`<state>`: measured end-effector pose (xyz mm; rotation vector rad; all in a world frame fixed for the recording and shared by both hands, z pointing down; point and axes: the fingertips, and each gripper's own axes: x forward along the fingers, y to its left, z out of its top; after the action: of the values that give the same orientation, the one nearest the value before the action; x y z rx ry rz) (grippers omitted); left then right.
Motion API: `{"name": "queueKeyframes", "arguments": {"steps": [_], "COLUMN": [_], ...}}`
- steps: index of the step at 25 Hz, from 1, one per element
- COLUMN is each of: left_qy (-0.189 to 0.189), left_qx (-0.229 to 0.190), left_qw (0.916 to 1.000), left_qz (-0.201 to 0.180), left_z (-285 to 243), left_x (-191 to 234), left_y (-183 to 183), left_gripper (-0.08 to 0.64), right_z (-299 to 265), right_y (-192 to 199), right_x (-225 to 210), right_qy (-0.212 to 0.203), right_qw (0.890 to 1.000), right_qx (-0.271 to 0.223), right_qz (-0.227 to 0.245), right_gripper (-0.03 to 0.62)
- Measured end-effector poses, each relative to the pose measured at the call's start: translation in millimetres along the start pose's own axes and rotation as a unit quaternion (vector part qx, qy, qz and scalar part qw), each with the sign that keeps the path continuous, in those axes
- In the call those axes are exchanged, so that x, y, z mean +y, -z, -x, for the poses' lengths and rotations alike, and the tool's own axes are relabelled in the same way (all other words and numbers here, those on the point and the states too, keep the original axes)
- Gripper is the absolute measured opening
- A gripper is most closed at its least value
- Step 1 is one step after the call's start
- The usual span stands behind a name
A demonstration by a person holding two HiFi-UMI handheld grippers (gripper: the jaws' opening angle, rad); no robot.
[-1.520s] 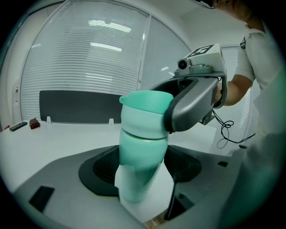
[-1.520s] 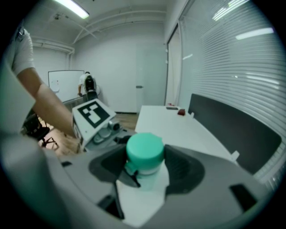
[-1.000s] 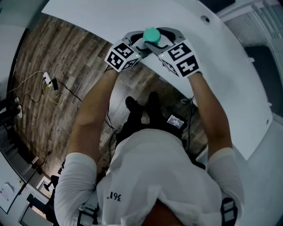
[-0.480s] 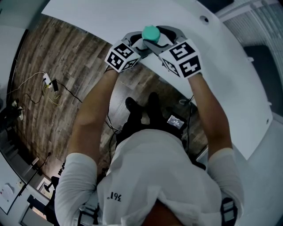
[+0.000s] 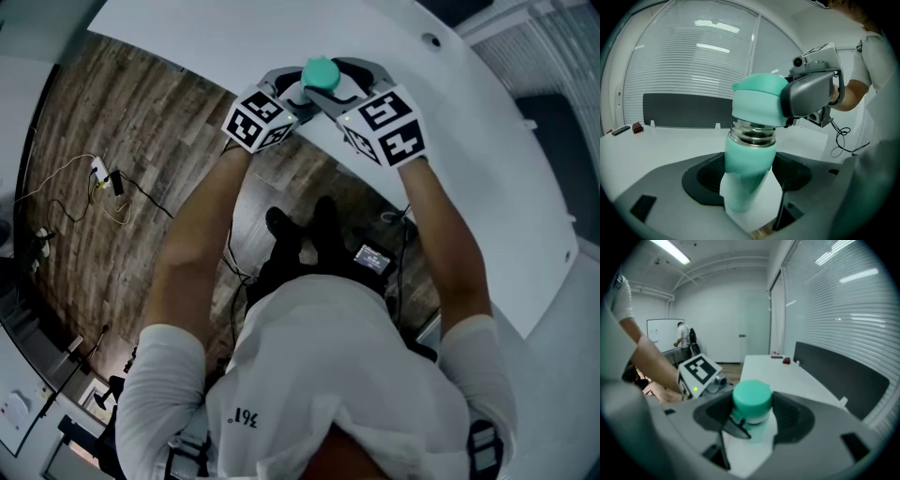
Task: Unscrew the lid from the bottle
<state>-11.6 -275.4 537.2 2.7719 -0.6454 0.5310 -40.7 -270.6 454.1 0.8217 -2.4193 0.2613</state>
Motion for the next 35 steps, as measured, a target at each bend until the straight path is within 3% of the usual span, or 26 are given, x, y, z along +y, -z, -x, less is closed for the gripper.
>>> {"name": "queueKeyframes", "arguments": {"steps": [22, 35], "left_qy": [-0.023, -0.043], "left_qx": [-0.022, -0.071], "left_qw": [0.9994, 0.9964], "left_qz": [-0.012, 0.015], "left_z": [18, 50], "left_x": [-1, -6], "left_y": [-18, -50], "left_gripper": [0.327, 0.324], "right_z": [9, 38], "right_y": [-9, -35], "right_x": [-5, -11], "right_qy": [0.022, 0.041], "right_qw": [1.000, 0.998], "right_qx": [-0.019, -0.057], "right_qz": [-0.004, -0.008], "right_gripper": [0.281, 0.281]}}
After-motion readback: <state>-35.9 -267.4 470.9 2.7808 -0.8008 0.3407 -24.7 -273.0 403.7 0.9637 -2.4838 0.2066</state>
